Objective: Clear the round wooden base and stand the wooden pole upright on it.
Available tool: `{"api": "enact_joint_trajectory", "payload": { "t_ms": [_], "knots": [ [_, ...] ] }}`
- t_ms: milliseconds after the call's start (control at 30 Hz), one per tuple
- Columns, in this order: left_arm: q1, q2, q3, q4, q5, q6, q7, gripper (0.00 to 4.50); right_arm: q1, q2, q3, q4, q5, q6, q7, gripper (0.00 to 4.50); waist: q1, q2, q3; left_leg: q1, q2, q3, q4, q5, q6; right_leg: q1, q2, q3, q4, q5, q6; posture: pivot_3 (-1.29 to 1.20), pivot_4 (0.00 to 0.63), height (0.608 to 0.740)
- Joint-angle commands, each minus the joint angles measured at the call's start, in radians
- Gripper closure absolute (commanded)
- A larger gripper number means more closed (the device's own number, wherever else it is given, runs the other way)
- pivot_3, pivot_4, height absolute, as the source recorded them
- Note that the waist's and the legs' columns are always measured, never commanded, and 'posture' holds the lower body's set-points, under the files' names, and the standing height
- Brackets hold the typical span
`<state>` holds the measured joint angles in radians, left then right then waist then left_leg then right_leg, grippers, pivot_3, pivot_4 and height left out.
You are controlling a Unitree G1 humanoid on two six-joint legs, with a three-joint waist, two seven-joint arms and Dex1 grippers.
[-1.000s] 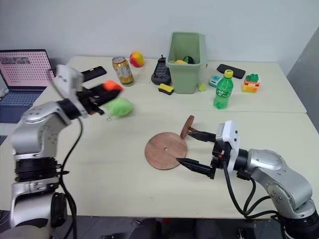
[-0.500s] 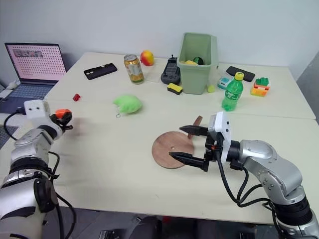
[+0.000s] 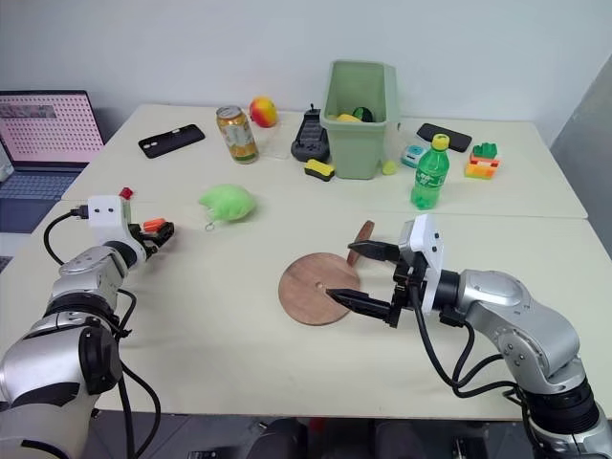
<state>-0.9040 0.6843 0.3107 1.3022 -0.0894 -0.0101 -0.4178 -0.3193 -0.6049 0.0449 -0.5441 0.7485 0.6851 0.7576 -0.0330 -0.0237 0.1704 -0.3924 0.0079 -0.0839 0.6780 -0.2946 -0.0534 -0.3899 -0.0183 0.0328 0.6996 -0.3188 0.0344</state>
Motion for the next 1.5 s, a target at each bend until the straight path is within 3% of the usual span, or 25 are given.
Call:
{"api": "enact_joint_trajectory", "payload": {
  "t_ms": [33, 200, 333, 467, 533, 633, 767, 933, 1100, 1500],
  "knots": [
    [-0.024, 0.037, -0.001, -0.041, -0.003, -0.017, -0.016, 0.05, 0.010, 0.013, -0.019, -0.030, 0.012, -0.017, -0.005, 0.00, 0.000, 0.000, 0.000, 0.000, 0.000, 0.000, 0.000, 0.000, 0.000, 0.000, 0.000, 0.000, 0.000, 0.000, 0.000, 0.00, 0.150, 0.740],
    [0.002, 0.065, -0.009, -0.197, -0.034, 0.054, -0.118, 0.05, 0.002, 0.021, -0.022, -0.011, 0.002, -0.022, 0.002, 0.00, 0.000, 0.000, 0.000, 0.000, 0.000, 0.000, 0.000, 0.000, 0.000, 0.000, 0.000, 0.000, 0.000, 0.000, 0.000, 0.00, 0.150, 0.740],
    [0.215, 0.125, -0.020, -0.719, -0.107, 0.305, -0.249, 0.05, -0.015, 0.004, -0.044, 0.014, -0.015, -0.031, 0.010, 0.00, -0.006, 0.000, 0.000, 0.000, 0.003, 0.001, 0.000, 0.000, -0.001, 0.000, -0.001, 0.003, 0.000, 0.000, 0.000, 0.00, 0.150, 0.740],
    [0.449, 0.217, -0.017, -1.299, -0.380, 0.637, -0.471, 0.05, -0.088, -0.058, -0.102, 0.064, 0.013, 0.015, 0.034, 0.00, -0.011, 0.001, 0.001, 0.000, 0.004, 0.002, -0.001, 0.001, -0.002, -0.001, -0.002, 0.006, -0.001, 0.000, 0.000, 0.00, 0.150, 0.740],
    [0.550, 0.257, -0.028, -1.503, -0.485, 0.690, -0.573, 0.05, -0.165, -0.114, -0.093, 0.113, 0.020, 0.093, 0.048, 0.00, -0.010, 0.002, 0.001, 0.000, 0.004, 0.002, 0.000, 0.000, -0.001, 0.000, -0.002, 0.007, -0.001, 0.000, 0.000, 0.00, 0.150, 0.740],
    [0.560, 0.245, -0.050, -1.652, -0.591, 0.778, -0.574, 0.05, -0.324, -0.217, -0.001, 0.237, -0.032, 0.230, 0.103, 0.00, 0.001, 0.006, 0.004, 0.002, 0.003, 0.003, 0.000, 0.000, 0.000, 0.001, -0.003, 0.008, 0.000, 0.000, 0.000, 0.00, 0.150, 0.740],
    [0.527, 0.203, -0.104, -1.753, -0.660, 0.800, -0.572, 0.05, -0.521, -0.275, 0.162, 0.398, -0.107, 0.326, 0.230, 0.00, 0.002, 0.006, 0.004, 0.003, 0.004, 0.002, 0.000, 0.000, 0.001, 0.003, -0.001, 0.006, 0.001, 0.000, -0.001, 0.00, 0.150, 0.740],
    [0.532, 0.199, -0.206, -1.797, -0.599, 0.752, -0.588, 0.05, -0.698, -0.209, 0.296, 0.636, -0.209, 0.391, 0.269, 0.00, -0.001, 0.007, 0.004, 0.001, 0.003, 0.004, 0.000, 0.000, 0.001, 0.001, 0.000, 0.007, -0.001, 0.000, -0.001, 0.00, 0.150, 0.740],
    [0.526, 0.180, -0.236, -1.808, -0.590, 0.742, -0.566, 0.05, -0.763, -0.173, 0.404, 0.780, -0.322, 0.355, 0.343, 0.00, -0.001, 0.007, 0.004, -0.001, 0.004, 0.004, -0.001, -0.001, 0.002, -0.002, 0.000, 0.007, -0.002, 0.000, -0.001, 0.00, 0.150, 0.740],
    [0.547, 0.153, -0.241, -1.868, -0.608, 0.774, -0.497, 0.05, -0.847, -0.018, 0.522, 1.077, -0.520, 0.252, 0.466, 0.00, -0.001, 0.007, 0.005, -0.001, 0.003, 0.005, 0.000, -0.001, 0.002, -0.002, 0.000, 0.007, -0.001, 0.000, -0.001, 0.00, 0.150, 0.740]
  ]
}}
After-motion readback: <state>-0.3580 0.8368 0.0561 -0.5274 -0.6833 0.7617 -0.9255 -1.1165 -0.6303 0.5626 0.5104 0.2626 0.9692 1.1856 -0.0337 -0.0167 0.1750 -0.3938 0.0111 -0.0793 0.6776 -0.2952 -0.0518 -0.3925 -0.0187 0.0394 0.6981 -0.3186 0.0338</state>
